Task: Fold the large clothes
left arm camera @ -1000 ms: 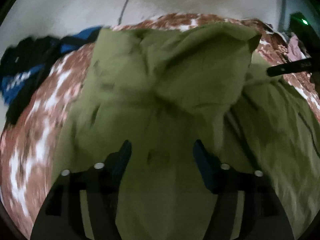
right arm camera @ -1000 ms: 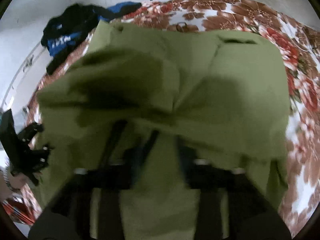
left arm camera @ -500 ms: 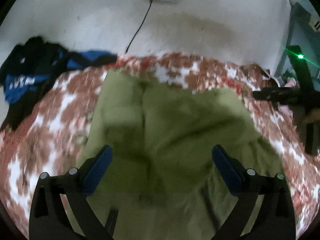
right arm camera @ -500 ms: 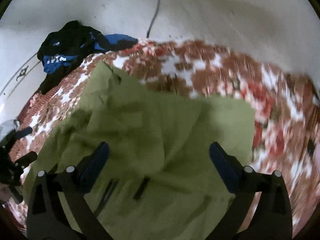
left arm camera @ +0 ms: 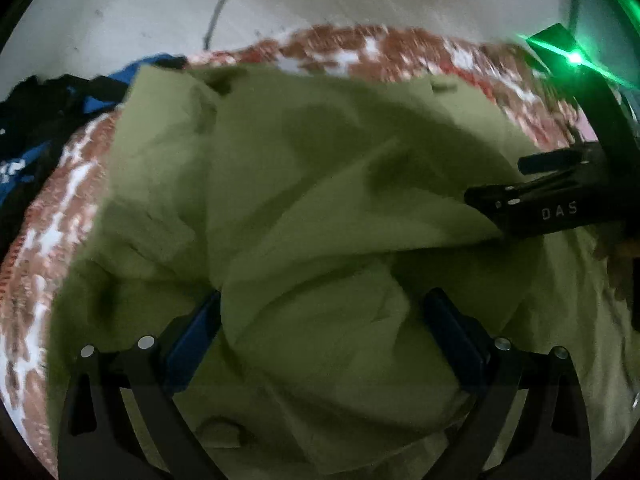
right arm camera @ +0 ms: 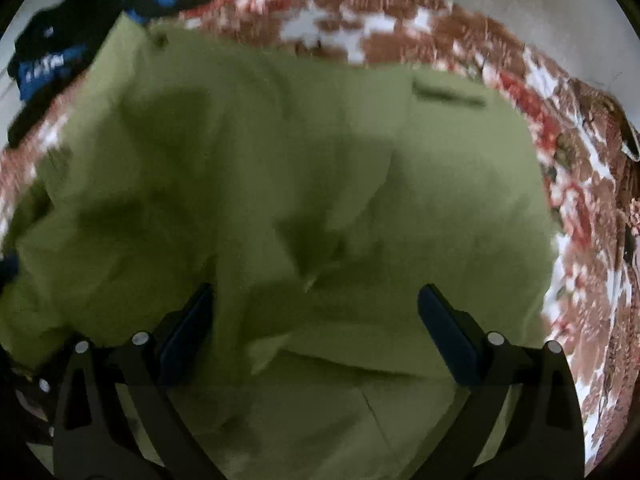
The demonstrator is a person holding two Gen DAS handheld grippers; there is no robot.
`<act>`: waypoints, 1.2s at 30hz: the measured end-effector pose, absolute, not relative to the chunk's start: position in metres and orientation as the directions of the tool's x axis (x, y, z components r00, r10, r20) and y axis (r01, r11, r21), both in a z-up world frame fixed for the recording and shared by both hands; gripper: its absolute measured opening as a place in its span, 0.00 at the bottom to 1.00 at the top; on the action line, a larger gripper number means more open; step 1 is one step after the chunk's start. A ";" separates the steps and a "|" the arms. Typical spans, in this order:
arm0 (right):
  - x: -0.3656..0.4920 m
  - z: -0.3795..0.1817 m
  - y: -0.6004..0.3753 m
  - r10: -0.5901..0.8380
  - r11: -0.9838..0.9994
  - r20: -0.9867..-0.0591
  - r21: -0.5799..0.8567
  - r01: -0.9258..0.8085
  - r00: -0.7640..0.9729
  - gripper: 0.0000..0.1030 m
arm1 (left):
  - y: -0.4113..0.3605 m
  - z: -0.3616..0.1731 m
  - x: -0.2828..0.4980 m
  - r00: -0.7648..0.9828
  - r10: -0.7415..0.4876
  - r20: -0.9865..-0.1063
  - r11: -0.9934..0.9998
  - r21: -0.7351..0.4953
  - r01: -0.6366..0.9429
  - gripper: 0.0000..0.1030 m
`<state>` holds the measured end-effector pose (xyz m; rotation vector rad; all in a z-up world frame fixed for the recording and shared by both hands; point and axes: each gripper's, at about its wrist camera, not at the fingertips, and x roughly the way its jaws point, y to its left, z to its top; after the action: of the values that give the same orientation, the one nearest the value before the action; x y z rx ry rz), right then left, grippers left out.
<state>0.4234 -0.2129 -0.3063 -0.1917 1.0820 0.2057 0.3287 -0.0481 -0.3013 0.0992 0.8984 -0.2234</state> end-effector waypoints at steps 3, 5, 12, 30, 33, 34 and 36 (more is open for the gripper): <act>0.421 -0.324 -0.220 0.093 0.965 -0.887 -0.032 -0.260 0.453 0.95 | -0.045 -0.318 0.325 0.594 -0.167 -0.787 0.966 -0.011 0.257 0.95; 0.418 -0.330 -0.219 0.091 0.957 -0.873 -0.056 -0.284 0.478 0.95 | -0.045 -0.323 0.326 0.597 -0.175 -0.783 0.964 -0.013 0.265 0.95; 0.409 -0.322 -0.218 0.087 0.942 -0.851 -0.100 -0.321 0.518 0.95 | -0.037 -0.304 0.317 0.589 -0.209 -0.781 0.960 -0.050 0.275 0.95; 0.353 -0.300 -0.209 0.112 0.925 -0.842 -0.105 -0.364 0.527 0.95 | -0.069 -0.245 0.316 0.639 -0.325 -0.698 0.911 -0.050 0.409 0.95; 0.349 -0.315 -0.212 0.095 0.924 -0.849 -0.118 -0.363 0.520 0.95 | -0.069 -0.280 0.323 0.555 -0.339 -0.759 0.910 -0.117 0.397 0.95; 0.349 -0.320 -0.213 0.088 0.924 -0.853 -0.123 -0.362 0.514 0.95 | -0.070 -0.290 0.323 0.533 -0.338 -0.776 0.910 -0.124 0.396 0.95; 0.347 -0.329 -0.216 0.080 0.924 -0.859 -0.126 -0.360 0.505 0.95 | -0.073 -0.306 0.319 0.520 -0.316 -0.794 0.908 -0.094 0.409 0.95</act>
<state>0.3473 -0.2158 -0.3294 -0.3068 1.0100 0.2701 0.3191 -0.0728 -0.3058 0.1091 0.9277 -0.4356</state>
